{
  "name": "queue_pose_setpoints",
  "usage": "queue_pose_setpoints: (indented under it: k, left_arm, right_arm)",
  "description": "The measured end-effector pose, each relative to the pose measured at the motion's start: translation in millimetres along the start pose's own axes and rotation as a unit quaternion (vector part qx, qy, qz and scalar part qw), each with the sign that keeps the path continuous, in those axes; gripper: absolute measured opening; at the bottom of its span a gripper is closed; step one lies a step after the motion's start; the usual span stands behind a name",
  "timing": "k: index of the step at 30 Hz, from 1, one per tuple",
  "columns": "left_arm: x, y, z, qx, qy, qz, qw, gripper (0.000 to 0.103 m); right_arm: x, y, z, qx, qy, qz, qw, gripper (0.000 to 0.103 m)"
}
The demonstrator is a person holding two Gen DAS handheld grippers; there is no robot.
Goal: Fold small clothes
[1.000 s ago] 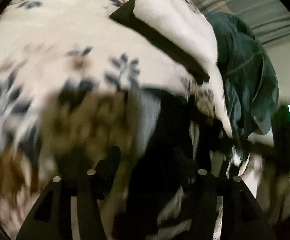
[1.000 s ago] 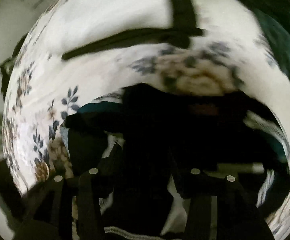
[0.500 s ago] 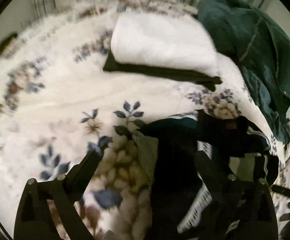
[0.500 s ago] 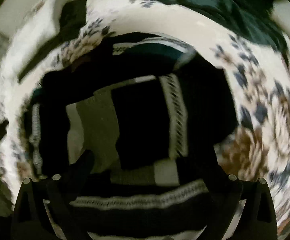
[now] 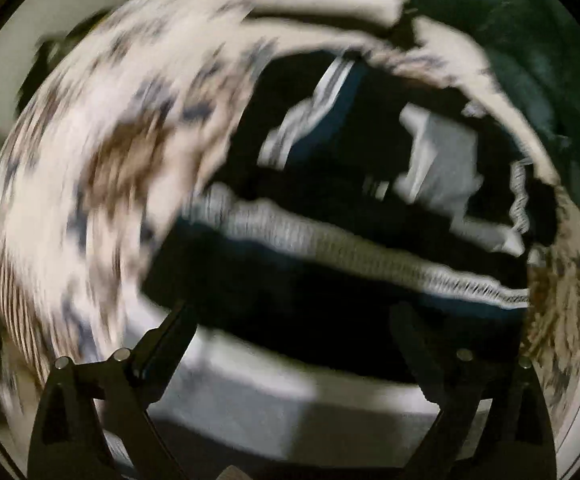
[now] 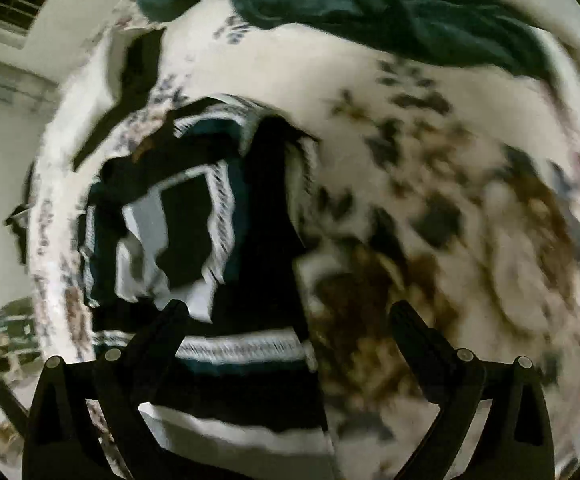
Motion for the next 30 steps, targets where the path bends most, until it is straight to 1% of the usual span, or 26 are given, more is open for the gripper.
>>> queue_pose_setpoints:
  k: [1, 2, 3, 4, 5, 6, 7, 8, 9, 10, 11, 12, 13, 15, 17, 19, 20, 22, 24, 25, 26, 27, 28, 29, 30]
  left_arm:
    - [-1, 15, 2, -0.010, -0.014, -0.024, 0.9996, 0.098]
    - [1, 24, 3, -0.013, -0.021, -0.034, 0.9991, 0.098]
    - [4, 34, 4, -0.017, -0.030, -0.040, 0.9986, 0.098]
    - [9, 49, 6, -0.026, -0.038, -0.041, 0.9981, 0.098]
    - [16, 58, 7, -0.032, -0.034, -0.039, 0.9982, 0.098]
    - [27, 73, 7, -0.039, -0.025, -0.031, 0.9985, 0.098]
    - [38, 85, 6, -0.046, -0.016, -0.020, 0.9986, 0.098]
    - [50, 97, 6, -0.054, -0.003, -0.009, 0.9985, 0.098]
    - [63, 110, 5, -0.063, 0.012, 0.003, 0.9979, 0.098]
    - [85, 131, 3, -0.077, 0.035, 0.024, 0.9961, 0.098]
    - [100, 144, 2, -0.085, 0.049, 0.038, 0.9944, 0.098]
    - [115, 158, 2, -0.094, 0.065, 0.052, 0.9921, 0.098]
    - [138, 177, 2, -0.107, 0.084, 0.073, 0.9881, 0.098]
    - [169, 202, 4, -0.120, 0.106, 0.100, 0.9820, 0.098]
    - [192, 219, 9, -0.126, 0.118, 0.121, 0.9775, 0.098]
    - [208, 232, 19, -0.133, 0.121, 0.137, 0.9741, 0.098]
    - [211, 235, 24, -0.134, 0.115, 0.143, 0.9739, 0.098]
    - [213, 236, 36, -0.132, 0.100, 0.148, 0.9750, 0.098]
    - [209, 231, 43, -0.127, 0.101, 0.136, 0.9772, 0.097]
    - [206, 227, 44, -0.120, 0.105, 0.129, 0.9787, 0.094]
    - [202, 220, 44, -0.107, 0.104, 0.123, 0.9812, 0.072]
    - [196, 214, 44, -0.096, 0.097, 0.123, 0.9830, 0.048]
    - [190, 208, 44, -0.090, 0.094, 0.121, 0.9840, 0.036]
    - [185, 204, 44, -0.086, 0.092, 0.117, 0.9851, 0.012]
    - [180, 200, 42, -0.081, 0.094, 0.110, 0.9861, 0.007]
  right_arm:
    - [-4, -10, 13, -0.002, -0.006, -0.011, 1.000, 0.101]
    - [-7, -20, 25, -0.001, -0.005, -0.020, 1.000, 0.089]
    - [-10, -27, 37, -0.005, -0.005, -0.034, 0.999, 0.075]
    - [-11, -31, 51, -0.020, 0.008, -0.053, 0.998, 0.037]
    - [-11, -33, 63, -0.038, 0.028, -0.073, 0.996, 0.023]
    - [-10, -35, 69, -0.050, 0.035, -0.089, 0.994, 0.023]
    - [-10, -35, 70, -0.060, 0.034, -0.103, 0.992, 0.025]
    - [-8, -34, 66, -0.068, 0.024, -0.115, 0.991, 0.040]
    - [-5, -32, 60, -0.072, 0.012, -0.120, 0.990, 0.053]
    - [4, -28, 48, -0.074, -0.007, -0.120, 0.990, 0.075]
    - [12, -25, 41, -0.080, -0.018, -0.119, 0.990, 0.079]
    - [21, -23, 34, -0.090, -0.025, -0.118, 0.989, 0.079]
    - [32, -20, 28, -0.102, -0.027, -0.117, 0.988, 0.079]
    - [56, -15, 15, -0.122, -0.019, -0.113, 0.986, 0.080]
    - [75, -16, 6, -0.141, -0.022, -0.110, 0.984, 0.079]
    - [90, -22, -3, -0.153, -0.030, -0.107, 0.982, 0.080]
    - [92, -27, -5, -0.155, -0.037, -0.107, 0.981, 0.079]
    - [94, -42, -5, -0.155, -0.053, -0.101, 0.981, 0.080]
    - [84, -61, 4, -0.151, -0.075, -0.094, 0.981, 0.079]
    - [77, -70, 11, -0.150, -0.086, -0.092, 0.981, 0.080]
    - [68, -79, 20, -0.149, -0.094, -0.089, 0.980, 0.080]
    - [59, -87, 30, -0.150, -0.104, -0.086, 0.979, 0.079]
    - [48, -95, 45, -0.155, -0.118, -0.079, 0.978, 0.079]
    - [42, -101, 56, -0.159, -0.123, -0.075, 0.977, 0.079]
    - [33, -109, 73, -0.158, -0.119, -0.075, 0.977, 0.079]
Point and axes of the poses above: each gripper's, at about its wrist camera, not at the fingertips, and z roughly the way its jaws point, x to its right, y to its underside, the point moved 7 cm from there along z, roughly the way its jaws point, and after that the axes turned 6 degrees about x, right-handed, at the moved point
